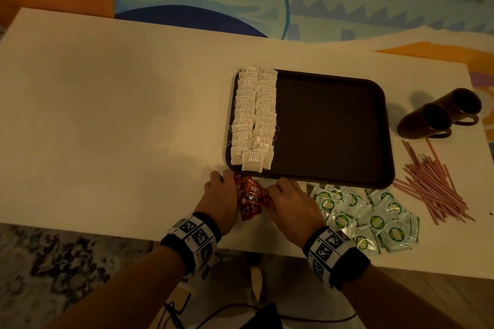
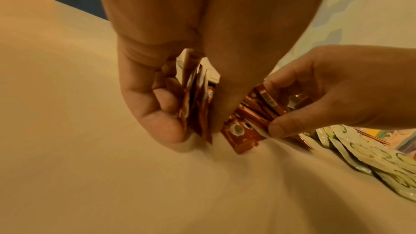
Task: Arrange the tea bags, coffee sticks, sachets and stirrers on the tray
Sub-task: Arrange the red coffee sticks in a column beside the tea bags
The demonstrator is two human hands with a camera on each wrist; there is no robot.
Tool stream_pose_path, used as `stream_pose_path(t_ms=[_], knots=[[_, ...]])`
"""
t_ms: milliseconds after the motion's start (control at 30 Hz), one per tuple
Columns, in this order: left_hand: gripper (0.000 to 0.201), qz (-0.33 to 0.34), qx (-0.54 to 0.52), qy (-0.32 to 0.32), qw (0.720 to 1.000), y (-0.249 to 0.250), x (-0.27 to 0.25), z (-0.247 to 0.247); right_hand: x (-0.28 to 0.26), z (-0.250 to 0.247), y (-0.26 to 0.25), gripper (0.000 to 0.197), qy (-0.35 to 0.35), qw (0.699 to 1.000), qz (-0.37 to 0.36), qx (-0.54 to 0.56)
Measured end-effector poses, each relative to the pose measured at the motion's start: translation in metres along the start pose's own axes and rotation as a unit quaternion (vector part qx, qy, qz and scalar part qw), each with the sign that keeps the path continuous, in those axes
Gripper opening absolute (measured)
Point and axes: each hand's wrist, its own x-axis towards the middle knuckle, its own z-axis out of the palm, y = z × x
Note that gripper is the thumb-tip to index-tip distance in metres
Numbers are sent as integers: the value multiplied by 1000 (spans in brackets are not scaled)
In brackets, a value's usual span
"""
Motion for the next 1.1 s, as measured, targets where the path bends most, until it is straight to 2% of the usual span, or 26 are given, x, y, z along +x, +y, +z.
stream_pose_path(t_ms=[133,333,467,567,733,833,900,1000,1100], knots=[[67,-17,-21,-11,1000,0,0,-4,1,1,0,41,5,1000,-4,-8],[56,-50,-58,-6,997,-5,0,-8,2,4,-1,45,-7,998,-7,-60],[53,-58,-33,-13,998,-7,2,-13,4,5,-2,48,-14,997,-5,-79],[43,-54,-20,-27,998,-12,4,-19,4,-1,-2,45,-4,996,-5,-86],[20,-31,-56,-40,997,-21,4,-38,5,-21,3,41,11,1000,-5,-25],[9,-9,-138,-40,990,-18,4,-52,6,-38,6,19,51,993,32,99],[7,-13,-249,-58,967,-8,4,-61,8,-51,7,13,65,977,45,196],[14,-26,-443,-114,889,23,4,-75,12,-74,6,6,66,954,43,290],[25,-13,-549,-164,819,51,6,-81,20,-89,4,5,60,931,36,359]])
